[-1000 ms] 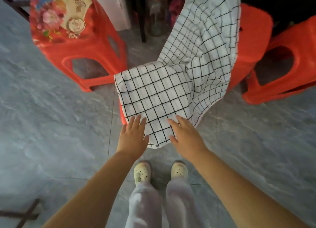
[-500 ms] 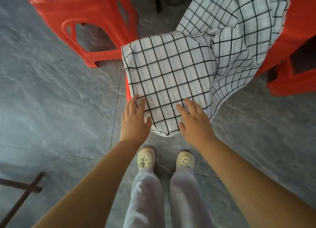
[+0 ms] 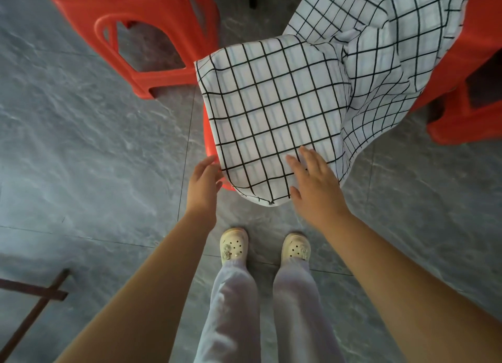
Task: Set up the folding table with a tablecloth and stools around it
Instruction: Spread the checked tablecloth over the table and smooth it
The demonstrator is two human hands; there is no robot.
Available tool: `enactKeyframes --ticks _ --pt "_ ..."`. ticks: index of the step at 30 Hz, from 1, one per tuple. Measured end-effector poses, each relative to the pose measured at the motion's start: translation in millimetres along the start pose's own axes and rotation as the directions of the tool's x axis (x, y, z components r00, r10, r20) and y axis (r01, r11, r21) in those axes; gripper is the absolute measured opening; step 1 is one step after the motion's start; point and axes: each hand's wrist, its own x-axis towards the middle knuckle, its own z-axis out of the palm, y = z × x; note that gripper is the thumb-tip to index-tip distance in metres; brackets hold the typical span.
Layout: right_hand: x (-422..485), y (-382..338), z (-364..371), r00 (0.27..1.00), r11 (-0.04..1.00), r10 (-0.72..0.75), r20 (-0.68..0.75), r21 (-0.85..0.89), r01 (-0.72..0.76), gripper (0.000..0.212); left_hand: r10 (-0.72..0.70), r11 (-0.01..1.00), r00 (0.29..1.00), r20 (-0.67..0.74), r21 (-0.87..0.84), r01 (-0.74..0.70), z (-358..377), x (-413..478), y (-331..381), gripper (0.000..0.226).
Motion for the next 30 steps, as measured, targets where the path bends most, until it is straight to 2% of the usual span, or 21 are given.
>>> enactKeyframes --ticks 3,6,8,11,13,16,21,24,28,30 --pt "0 -1 0 1.000 1.000 0.003 -0.001 0.000 -0.003 0.062 -0.075 0.991 0.995 0.071 -0.107 0.082 -4 3 5 0.018" --pt "0 -2 0 1.000 1.000 0.007 -0.009 0.020 -0.006 0.061 -0.118 0.987 0.975 0.186 -0.084 0.135 -7 2 7 0.037" --pt "0 -2 0 1.000 0.999 0.008 -0.013 0.032 -0.008 0.061 -0.124 0.989 0.966 0.229 -0.050 0.138 -10 -1 6 0.041" --pt "0 -2 1 1.000 0.999 0.013 -0.012 0.045 -0.013 0.060 -0.099 0.990 0.963 0.251 0.126 0.069 -15 -2 -2 0.031" --pt "0 -1 1 1.000 0.999 0.013 -0.018 0.050 -0.012 0.059 -0.151 0.976 0.956 0.251 0.191 0.104 -18 -4 -7 0.027" --pt "0 -2 1 0.999 0.998 0.016 -0.027 0.066 -0.014 0.058 -0.197 0.969 0.945 0.263 0.200 0.146 -20 -10 -10 0.037" --pt "2 -2 1 0.999 0.993 0.029 -0.037 0.116 -0.024 0.054 -0.217 0.974 0.916 0.338 0.137 0.180 -16 -31 -14 0.019" --pt "2 -3 1 0.999 0.992 0.033 -0.036 0.125 -0.028 0.055 -0.221 0.971 0.915 0.336 0.158 0.177 -14 -46 -22 0.008" --pt "3 -2 1 0.999 0.992 0.032 -0.032 0.127 -0.027 0.055 -0.171 0.949 0.944 0.283 0.305 0.081 -10 -54 -32 0.017" --pt "3 -1 1 0.999 0.992 0.028 -0.034 0.125 -0.023 0.056 -0.152 0.941 0.957 0.246 0.333 0.063 -9 -54 -35 0.013"
